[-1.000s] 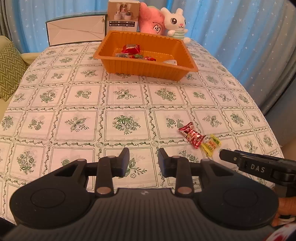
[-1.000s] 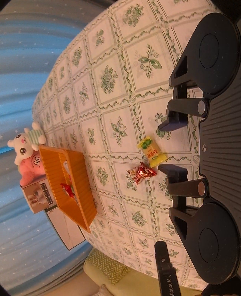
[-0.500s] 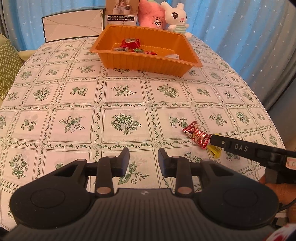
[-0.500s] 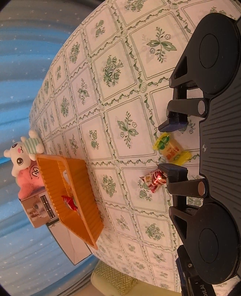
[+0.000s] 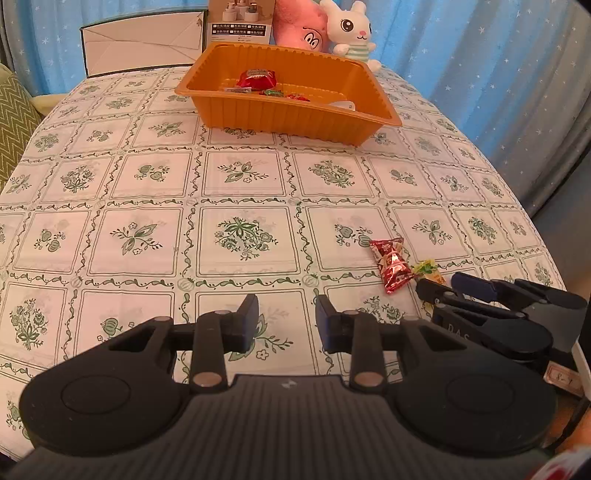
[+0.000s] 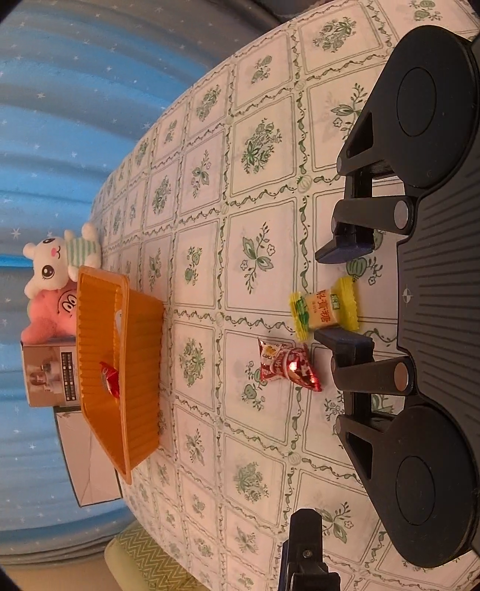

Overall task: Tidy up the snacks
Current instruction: 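Grasp the yellow candy with the right gripper while the left grasps the red-wrapped candy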

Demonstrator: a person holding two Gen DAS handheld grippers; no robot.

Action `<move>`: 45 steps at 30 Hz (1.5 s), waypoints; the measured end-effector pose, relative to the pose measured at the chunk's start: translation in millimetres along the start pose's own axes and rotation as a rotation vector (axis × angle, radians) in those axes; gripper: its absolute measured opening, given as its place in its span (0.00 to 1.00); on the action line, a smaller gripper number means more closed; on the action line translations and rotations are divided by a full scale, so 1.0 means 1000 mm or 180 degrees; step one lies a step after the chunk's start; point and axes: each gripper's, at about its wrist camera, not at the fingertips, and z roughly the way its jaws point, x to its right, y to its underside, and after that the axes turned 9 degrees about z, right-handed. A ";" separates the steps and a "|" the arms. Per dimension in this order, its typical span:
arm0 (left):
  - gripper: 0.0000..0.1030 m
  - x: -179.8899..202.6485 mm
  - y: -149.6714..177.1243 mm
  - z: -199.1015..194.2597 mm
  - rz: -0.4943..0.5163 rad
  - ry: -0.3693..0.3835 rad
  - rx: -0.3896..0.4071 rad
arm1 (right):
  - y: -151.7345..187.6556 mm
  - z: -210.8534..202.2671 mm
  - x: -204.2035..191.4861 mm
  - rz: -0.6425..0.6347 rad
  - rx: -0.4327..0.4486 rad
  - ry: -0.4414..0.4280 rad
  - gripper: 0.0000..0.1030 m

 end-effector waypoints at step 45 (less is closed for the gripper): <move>0.18 0.078 -0.030 0.065 0.0565 0.0258 0.0016 | -0.010 -0.024 0.067 0.0452 0.0127 -0.0032 0.20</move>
